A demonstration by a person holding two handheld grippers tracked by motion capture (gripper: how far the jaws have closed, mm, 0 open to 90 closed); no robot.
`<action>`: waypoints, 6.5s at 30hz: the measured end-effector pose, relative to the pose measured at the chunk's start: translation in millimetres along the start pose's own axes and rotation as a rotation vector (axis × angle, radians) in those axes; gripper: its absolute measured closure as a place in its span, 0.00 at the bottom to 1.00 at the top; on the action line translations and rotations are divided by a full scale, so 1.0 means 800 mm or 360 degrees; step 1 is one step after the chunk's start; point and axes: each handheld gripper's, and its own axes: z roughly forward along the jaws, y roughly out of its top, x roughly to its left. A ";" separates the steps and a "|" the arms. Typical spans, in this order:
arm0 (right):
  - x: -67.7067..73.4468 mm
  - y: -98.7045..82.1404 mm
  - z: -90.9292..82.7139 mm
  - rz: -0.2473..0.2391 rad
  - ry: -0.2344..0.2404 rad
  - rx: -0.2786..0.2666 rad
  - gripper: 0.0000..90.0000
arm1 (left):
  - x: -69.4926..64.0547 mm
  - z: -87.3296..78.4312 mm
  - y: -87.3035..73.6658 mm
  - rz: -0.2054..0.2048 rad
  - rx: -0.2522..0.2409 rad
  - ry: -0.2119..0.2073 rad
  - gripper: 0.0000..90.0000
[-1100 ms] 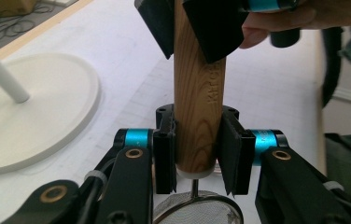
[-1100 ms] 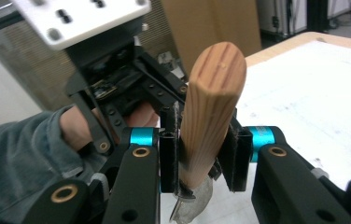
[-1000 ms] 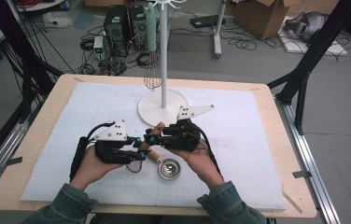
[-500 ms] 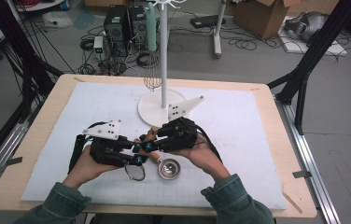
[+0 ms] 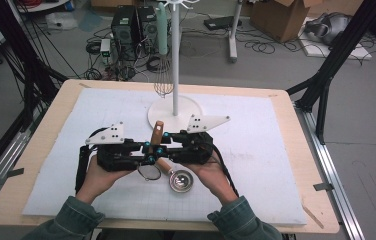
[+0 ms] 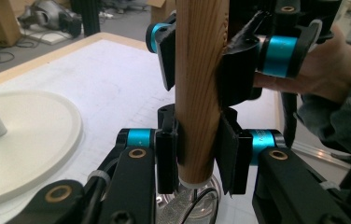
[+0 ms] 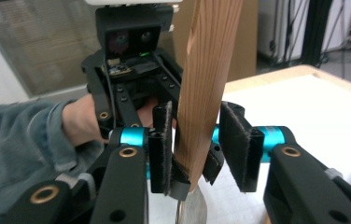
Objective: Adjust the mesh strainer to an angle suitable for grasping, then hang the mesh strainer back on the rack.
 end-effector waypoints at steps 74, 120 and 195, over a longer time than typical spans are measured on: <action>-0.133 0.122 -0.049 0.0016 0.0022 0.0262 0.81 | 0.067 -0.109 -0.075 -0.0164 0.0217 0.0570 0.18; -0.166 0.237 -0.042 -0.0052 -0.0077 0.0202 0.81 | 0.069 -0.118 -0.082 -0.0178 0.0208 0.0589 0.16; -0.193 0.244 -0.068 -0.0001 -0.0261 0.0121 0.81 | 0.071 -0.127 -0.079 -0.0173 0.0174 0.0598 0.15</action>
